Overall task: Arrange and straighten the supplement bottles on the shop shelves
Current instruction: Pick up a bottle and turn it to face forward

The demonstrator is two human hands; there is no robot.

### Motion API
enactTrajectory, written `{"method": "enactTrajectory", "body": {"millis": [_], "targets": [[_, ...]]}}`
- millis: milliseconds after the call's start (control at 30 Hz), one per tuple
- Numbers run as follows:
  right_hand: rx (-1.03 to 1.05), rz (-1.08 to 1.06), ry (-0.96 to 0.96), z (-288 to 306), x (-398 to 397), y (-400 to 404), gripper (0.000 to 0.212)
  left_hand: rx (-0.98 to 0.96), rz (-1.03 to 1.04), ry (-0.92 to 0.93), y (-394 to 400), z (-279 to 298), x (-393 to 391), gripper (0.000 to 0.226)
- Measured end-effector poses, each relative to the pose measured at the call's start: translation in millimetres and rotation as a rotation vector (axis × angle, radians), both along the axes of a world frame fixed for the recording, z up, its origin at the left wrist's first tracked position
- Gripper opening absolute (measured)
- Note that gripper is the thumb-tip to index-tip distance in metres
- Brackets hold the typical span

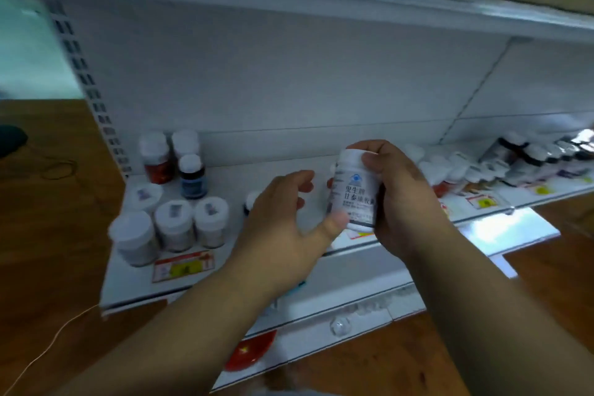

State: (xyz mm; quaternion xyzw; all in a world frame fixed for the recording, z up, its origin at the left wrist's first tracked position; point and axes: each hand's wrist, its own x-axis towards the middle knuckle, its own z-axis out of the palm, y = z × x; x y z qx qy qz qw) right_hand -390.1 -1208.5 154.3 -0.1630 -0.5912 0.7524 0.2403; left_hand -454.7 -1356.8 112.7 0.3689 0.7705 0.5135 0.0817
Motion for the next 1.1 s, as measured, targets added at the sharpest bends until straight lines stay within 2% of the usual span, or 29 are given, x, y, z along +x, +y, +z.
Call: {"method": "enactTrajectory", "body": {"millis": [167,267,367,433,833,1100], "targets": [[0.009,-0.19,-0.012,0.9,128.4,100.1,0.022,0.054,-0.165,0.023,120.3,-0.4,96.6,0.076],[0.03,-0.348,-0.034,3.2,210.0,164.2,0.011,0.059,-0.31,0.042,201.3,-0.6,165.6,0.076],[0.035,-0.492,-0.044,5.4,279.6,222.5,0.024,0.056,-0.451,0.043,276.9,-1.1,230.3,0.078],[0.027,-0.54,-0.04,6.5,315.0,259.9,0.023,0.053,-0.522,0.046,319.2,-0.5,264.1,0.077],[0.127,-0.87,-0.165,-8.8,426.6,509.9,0.021,0.077,-0.778,0.046,598.9,-6.5,354.6,0.081],[0.17,-0.9,-0.139,-9.2,512.2,663.4,0.024,0.1,-0.886,-0.005,782.0,-11.2,435.6,0.084]]}}
